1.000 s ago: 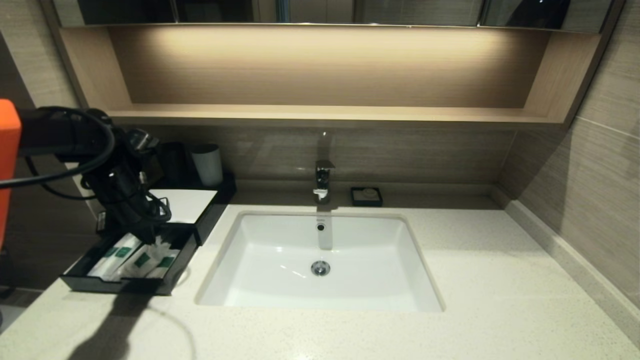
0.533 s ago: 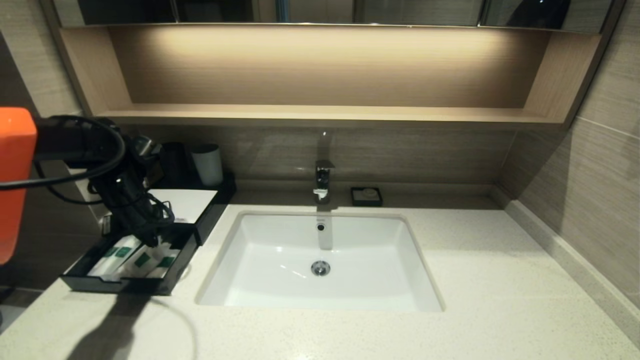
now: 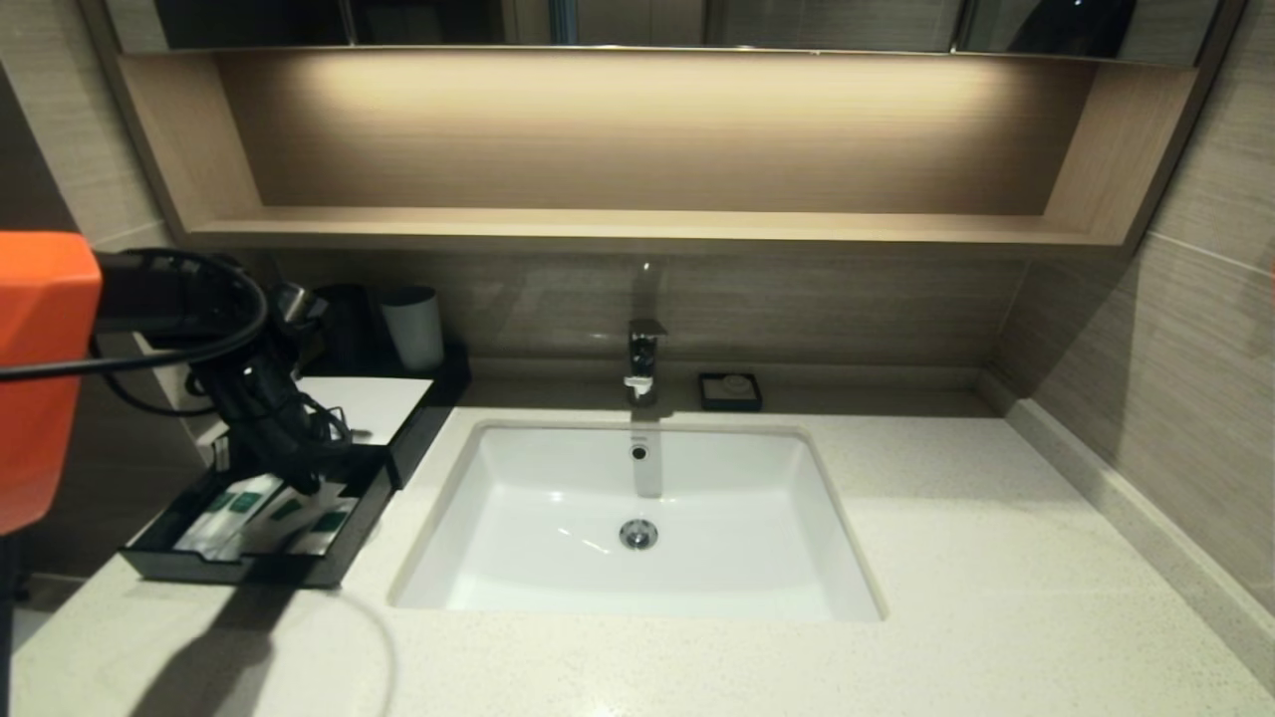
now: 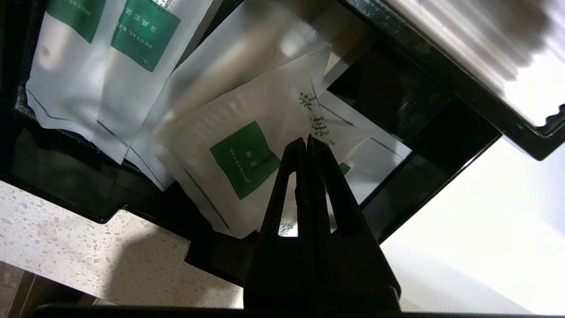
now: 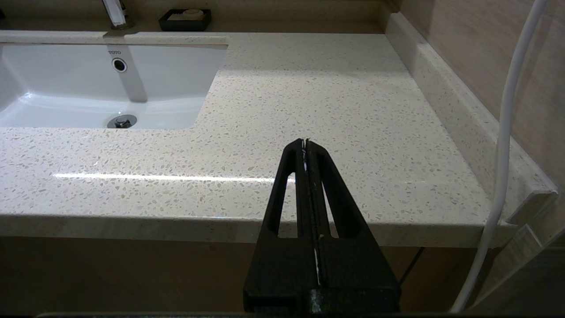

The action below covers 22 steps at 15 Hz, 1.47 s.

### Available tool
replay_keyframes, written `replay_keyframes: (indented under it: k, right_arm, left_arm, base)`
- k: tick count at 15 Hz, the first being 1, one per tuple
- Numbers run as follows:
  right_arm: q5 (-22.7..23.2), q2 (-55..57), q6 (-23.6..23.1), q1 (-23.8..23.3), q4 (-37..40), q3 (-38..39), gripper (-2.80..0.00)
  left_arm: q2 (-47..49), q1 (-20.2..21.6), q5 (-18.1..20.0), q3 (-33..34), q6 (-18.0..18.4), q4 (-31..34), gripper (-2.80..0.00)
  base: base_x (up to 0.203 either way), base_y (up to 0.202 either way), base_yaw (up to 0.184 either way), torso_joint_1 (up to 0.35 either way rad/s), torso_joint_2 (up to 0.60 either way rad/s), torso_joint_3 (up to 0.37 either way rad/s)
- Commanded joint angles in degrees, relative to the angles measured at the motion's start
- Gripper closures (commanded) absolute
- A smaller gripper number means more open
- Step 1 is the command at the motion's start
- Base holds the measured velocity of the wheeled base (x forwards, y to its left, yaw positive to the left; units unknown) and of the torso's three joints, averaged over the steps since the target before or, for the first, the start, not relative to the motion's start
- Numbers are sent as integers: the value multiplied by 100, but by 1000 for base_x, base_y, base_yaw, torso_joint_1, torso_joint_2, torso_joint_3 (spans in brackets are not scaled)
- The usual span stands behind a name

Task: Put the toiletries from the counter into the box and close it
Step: Close the drawer

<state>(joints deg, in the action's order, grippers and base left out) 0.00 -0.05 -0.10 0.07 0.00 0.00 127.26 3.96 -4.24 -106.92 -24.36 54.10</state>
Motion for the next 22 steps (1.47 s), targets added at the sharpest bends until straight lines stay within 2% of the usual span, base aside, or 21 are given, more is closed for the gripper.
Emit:
replay_keyframes:
  k: [1, 9, 12, 22]
  right_arm:
    - [0, 5, 1, 1, 0, 9, 0]
    - [0, 5, 1, 1, 0, 9, 0]
    - [0, 5, 1, 1, 0, 9, 0]
    - [0, 5, 1, 1, 0, 9, 0]
  left_arm:
    - [35, -1, -6, -2, -16, 30, 0]
    - [88, 8, 11, 14, -25, 37, 0]
    - [1, 16, -6, 5, -138, 30, 0]
    - [-736, 72, 6, 66, -320, 110, 0]
  base:
    - [0, 0, 0, 0, 0, 0]
    - [0, 0, 0, 0, 0, 0]
    - [0, 0, 0, 0, 0, 0]
    - [0, 0, 0, 0, 0, 0]
